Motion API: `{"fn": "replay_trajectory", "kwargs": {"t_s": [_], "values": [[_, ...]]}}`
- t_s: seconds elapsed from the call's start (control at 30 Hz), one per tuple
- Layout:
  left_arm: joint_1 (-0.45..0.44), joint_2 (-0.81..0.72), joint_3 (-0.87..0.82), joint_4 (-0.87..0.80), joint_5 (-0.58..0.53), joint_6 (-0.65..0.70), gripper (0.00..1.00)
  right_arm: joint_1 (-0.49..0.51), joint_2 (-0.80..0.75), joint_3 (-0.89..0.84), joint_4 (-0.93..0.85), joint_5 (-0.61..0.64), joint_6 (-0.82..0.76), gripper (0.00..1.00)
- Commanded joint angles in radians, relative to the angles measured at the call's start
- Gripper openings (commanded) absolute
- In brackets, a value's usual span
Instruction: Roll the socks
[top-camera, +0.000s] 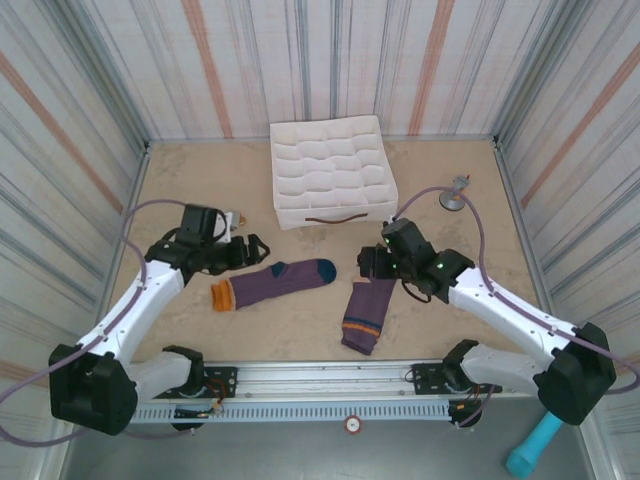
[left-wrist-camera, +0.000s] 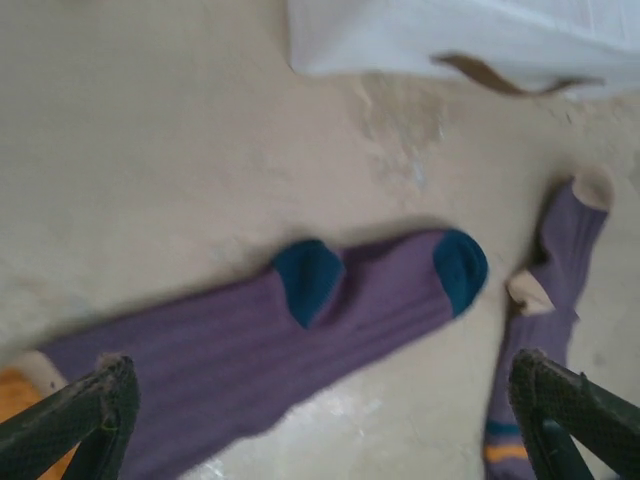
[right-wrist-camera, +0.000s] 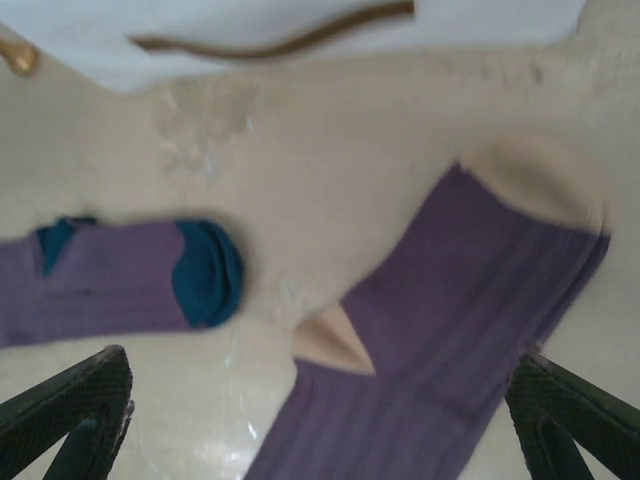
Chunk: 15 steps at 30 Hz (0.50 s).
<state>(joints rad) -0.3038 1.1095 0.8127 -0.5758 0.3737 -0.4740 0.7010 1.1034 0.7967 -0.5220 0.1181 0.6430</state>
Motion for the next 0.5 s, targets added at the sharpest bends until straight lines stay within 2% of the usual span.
{"fn": "replay_trajectory", "kwargs": {"t_s": [0.0,0.13,0.27,0.47], "values": [[-0.079,0.004,-0.047,0.046,0.076,-0.128,0.97,0.025,0.010,-0.008,-0.126,-0.059,0.172,1.00],[-0.186,0.019,-0.095,0.167,0.074,-0.227,0.97,0.074,0.000,-0.074,-0.157,-0.125,0.248,0.99],[-0.290,0.081,-0.080,0.200,0.054,-0.267,0.97,0.137,-0.025,-0.122,-0.233,-0.062,0.326,0.99],[-0.371,0.172,-0.068,0.224,0.062,-0.311,0.95,0.160,-0.034,-0.242,-0.114,-0.128,0.400,0.99]]}}
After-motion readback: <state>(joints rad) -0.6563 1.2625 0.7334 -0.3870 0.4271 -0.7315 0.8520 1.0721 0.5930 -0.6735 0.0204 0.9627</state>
